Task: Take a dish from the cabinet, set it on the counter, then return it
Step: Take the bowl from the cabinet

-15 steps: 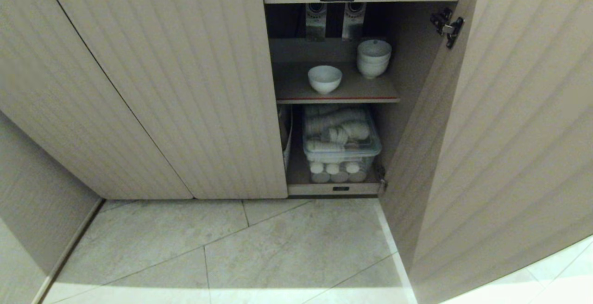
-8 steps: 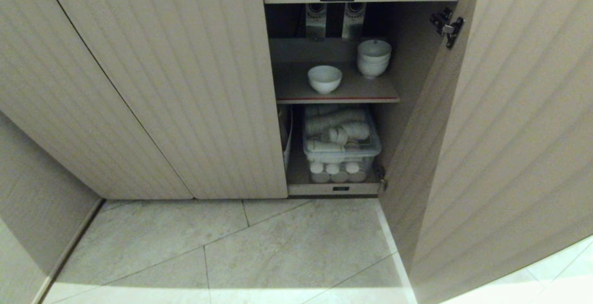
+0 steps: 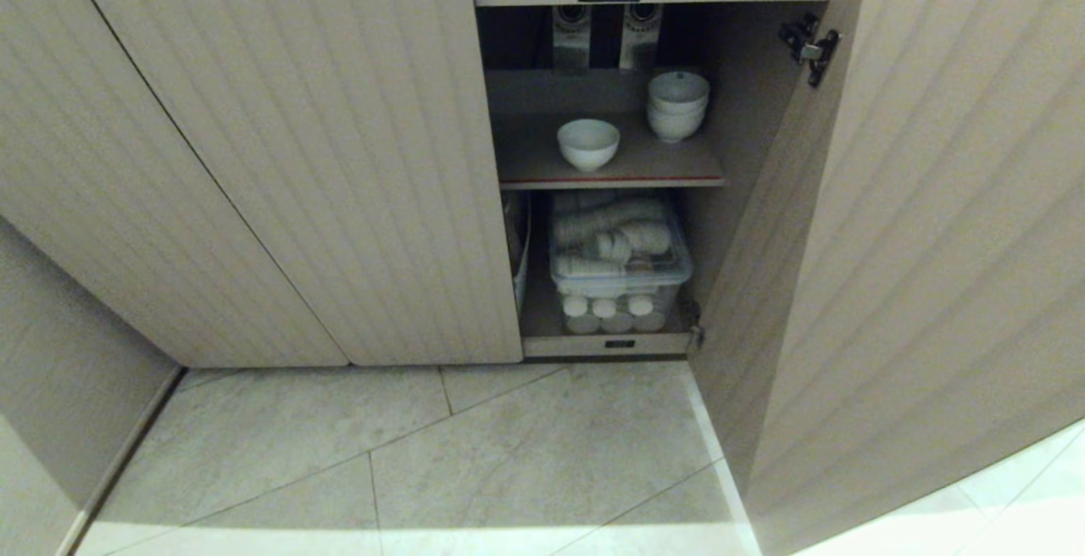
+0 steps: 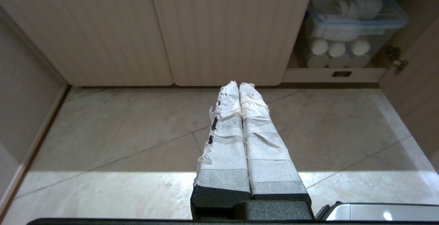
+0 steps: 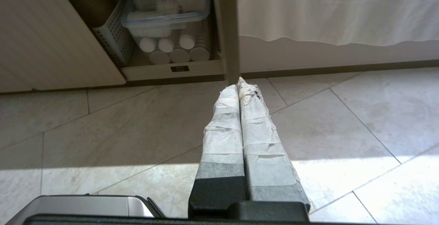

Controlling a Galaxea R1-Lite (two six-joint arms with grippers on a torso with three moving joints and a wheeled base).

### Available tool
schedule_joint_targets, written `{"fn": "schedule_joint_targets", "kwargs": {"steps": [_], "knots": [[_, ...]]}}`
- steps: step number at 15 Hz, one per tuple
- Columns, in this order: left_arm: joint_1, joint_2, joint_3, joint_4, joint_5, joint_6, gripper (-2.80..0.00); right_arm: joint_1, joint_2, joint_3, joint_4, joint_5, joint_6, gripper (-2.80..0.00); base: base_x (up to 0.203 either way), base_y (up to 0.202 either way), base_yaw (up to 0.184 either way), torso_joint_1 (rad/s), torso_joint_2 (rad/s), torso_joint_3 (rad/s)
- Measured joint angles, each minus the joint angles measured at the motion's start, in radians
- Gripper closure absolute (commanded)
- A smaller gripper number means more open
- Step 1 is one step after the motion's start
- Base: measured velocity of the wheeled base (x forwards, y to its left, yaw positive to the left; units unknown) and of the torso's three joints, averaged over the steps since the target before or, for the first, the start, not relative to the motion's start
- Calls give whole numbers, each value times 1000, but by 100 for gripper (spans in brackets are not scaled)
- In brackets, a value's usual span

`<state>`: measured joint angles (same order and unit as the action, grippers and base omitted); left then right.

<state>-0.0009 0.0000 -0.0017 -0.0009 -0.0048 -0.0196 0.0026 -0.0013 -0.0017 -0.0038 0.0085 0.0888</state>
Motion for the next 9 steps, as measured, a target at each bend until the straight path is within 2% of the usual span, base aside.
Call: {"fn": "schedule_joint_targets", "kwargs": {"steps": [2,9], "knots": [[0,0,0,0,-1,0,0,0,0,0,0,0,0,0,2,120,-1,5,4,7],[0,0,0,0,1,0,0,0,0,0,0,0,0,0,0,198,0,4,4,3]]}}
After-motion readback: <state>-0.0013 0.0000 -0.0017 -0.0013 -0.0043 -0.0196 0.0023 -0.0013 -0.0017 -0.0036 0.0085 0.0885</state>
